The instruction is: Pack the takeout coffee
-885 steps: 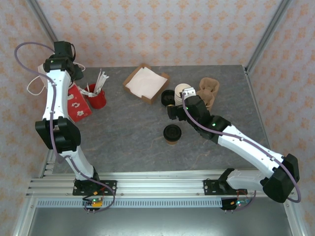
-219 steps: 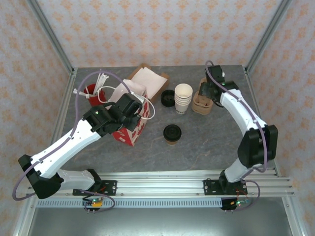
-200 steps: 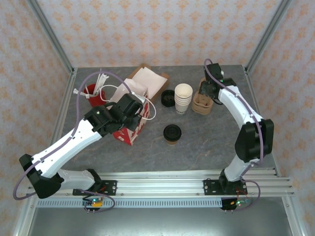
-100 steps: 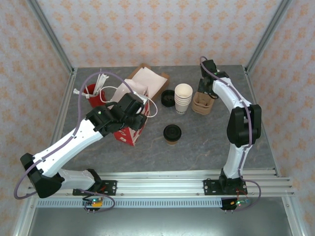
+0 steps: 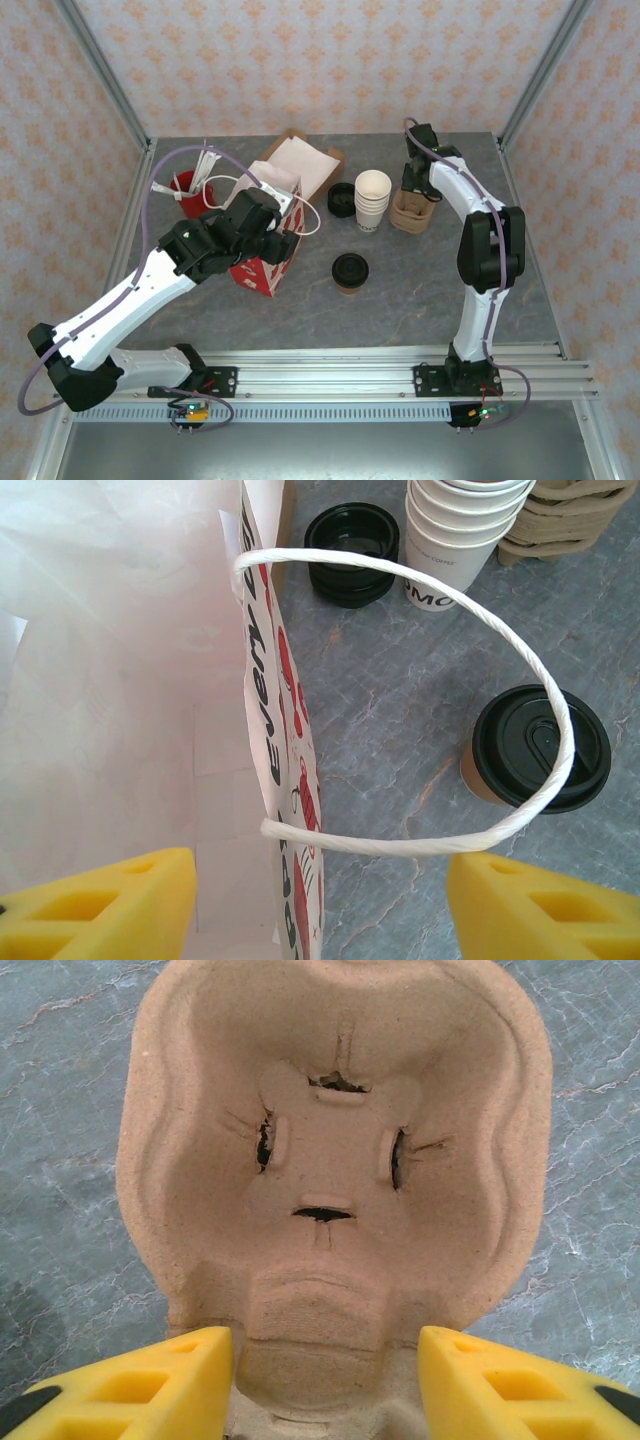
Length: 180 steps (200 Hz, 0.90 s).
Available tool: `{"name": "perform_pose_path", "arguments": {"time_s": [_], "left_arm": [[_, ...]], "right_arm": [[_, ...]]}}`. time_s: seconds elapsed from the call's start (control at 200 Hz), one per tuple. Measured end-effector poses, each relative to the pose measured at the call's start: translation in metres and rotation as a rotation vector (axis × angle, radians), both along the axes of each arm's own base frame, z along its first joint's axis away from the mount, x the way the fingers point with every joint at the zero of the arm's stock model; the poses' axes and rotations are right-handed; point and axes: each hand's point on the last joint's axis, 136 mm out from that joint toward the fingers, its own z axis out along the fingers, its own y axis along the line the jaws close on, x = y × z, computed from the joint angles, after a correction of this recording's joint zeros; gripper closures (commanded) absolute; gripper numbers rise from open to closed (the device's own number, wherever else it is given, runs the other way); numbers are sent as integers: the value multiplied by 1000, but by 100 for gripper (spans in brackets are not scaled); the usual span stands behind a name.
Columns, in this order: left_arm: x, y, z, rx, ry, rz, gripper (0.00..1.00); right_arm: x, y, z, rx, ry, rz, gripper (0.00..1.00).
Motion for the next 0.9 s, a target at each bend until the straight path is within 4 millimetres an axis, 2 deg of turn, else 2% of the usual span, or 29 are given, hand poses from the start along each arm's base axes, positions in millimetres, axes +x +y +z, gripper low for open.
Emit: {"name": "perform_pose_path", "arguments": {"time_s": [0.305,0.696,0.901], "left_arm": [[0,0,0,-1,-2,1,32],[1,0,1,-2,-4,1,32],[0,1,3,-8,-11,1,33]], "right_arm": [[5,4,5,16,-12,17,53],[7,3,-5,13,8,14,51],[7,3,-5,12,7,14,59]]}}
